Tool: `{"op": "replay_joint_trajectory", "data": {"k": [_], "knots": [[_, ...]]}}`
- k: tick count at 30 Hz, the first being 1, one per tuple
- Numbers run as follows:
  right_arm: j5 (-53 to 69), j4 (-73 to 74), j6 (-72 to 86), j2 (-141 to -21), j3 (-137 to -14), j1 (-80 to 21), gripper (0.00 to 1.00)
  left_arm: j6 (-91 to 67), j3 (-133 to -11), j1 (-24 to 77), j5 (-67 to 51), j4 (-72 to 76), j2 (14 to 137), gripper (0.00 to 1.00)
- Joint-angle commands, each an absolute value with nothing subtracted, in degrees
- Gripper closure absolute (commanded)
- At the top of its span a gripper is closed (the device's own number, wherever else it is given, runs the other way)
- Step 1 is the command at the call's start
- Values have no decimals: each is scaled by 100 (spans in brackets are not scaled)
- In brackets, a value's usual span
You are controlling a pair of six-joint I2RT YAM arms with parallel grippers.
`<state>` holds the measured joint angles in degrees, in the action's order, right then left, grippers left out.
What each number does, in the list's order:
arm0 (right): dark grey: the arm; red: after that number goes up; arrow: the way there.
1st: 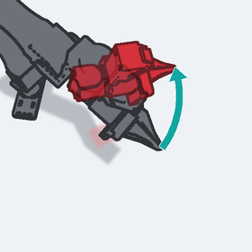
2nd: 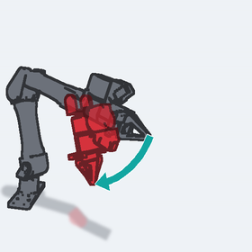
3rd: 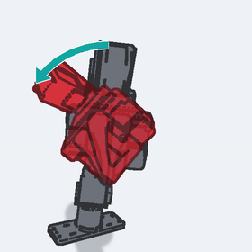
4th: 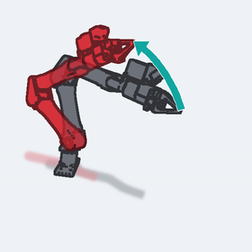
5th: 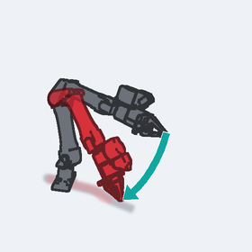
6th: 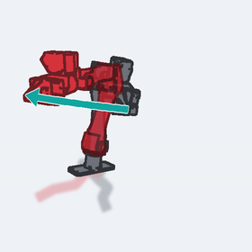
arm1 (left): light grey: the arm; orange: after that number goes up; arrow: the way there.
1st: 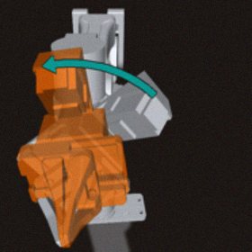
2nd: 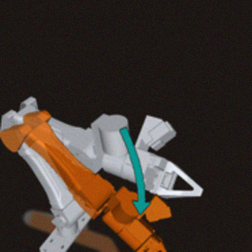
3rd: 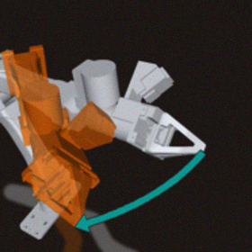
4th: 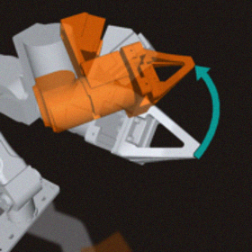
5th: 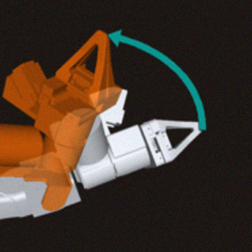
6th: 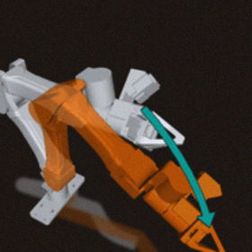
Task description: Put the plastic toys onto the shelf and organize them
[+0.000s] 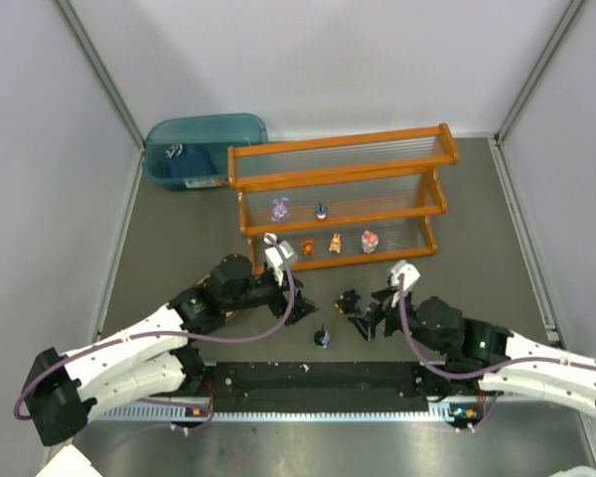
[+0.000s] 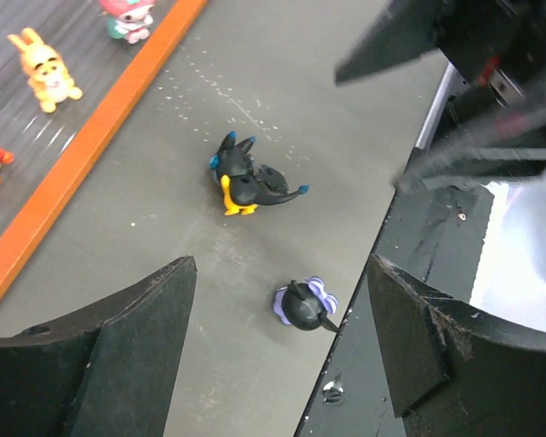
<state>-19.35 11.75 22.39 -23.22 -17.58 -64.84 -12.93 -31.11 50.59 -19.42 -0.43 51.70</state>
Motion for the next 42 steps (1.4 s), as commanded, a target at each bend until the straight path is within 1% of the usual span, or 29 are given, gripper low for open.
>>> {"op": "replay_joint_trajectory", "data": {"k": [1,2,3,6,9,15,23,26,28,29,32,37,42], "knots": [[-1873,54,1294,-2855,-1724,-7294,10,-1731,-2708,4940,-1530,396,4764,18],[-1681,35,1249,-2943,-1679,-7330,9,-1740,-2672,4922,-1494,404,4685,18],[-1235,-139,1196,-3040,-1644,-7339,8,-1758,-2637,4896,-1494,404,4658,18],[-329,-316,1046,-3322,-1538,-7339,8,-1758,-2540,4860,-1494,413,4553,18],[-62,-360,1098,-3550,-1529,-7339,8,-1714,-2487,4799,-1538,431,4526,18],[-26,-421,1090,-4147,-1652,-7339,9,-1661,-2444,4711,-1530,475,4483,17],[-114,-1353,888,-5062,-1582,-7339,12,-1819,-2101,4553,-1547,835,4193,17],[-132,-1634,861,-5501,-1635,-7339,15,-1828,-2048,4474,-1634,817,4131,16],[-141,-1757,844,-5712,-1731,-7339,19,-1811,-2013,4421,-1678,809,4113,16],[-149,-1767,844,-5939,-1775,-7339,22,-1784,-2004,4404,-1731,809,4087,16],[-141,-1775,835,-6335,-1951,-7339,25,-1758,-1995,4342,-1793,791,4061,16],[-158,-1863,739,-6556,-2083,-7348,28,-1731,-1960,4237,-1881,782,3982,16],[-211,-1916,703,-6627,-2109,-7356,32,-1731,-1934,4166,-1925,782,3946,16]]}}
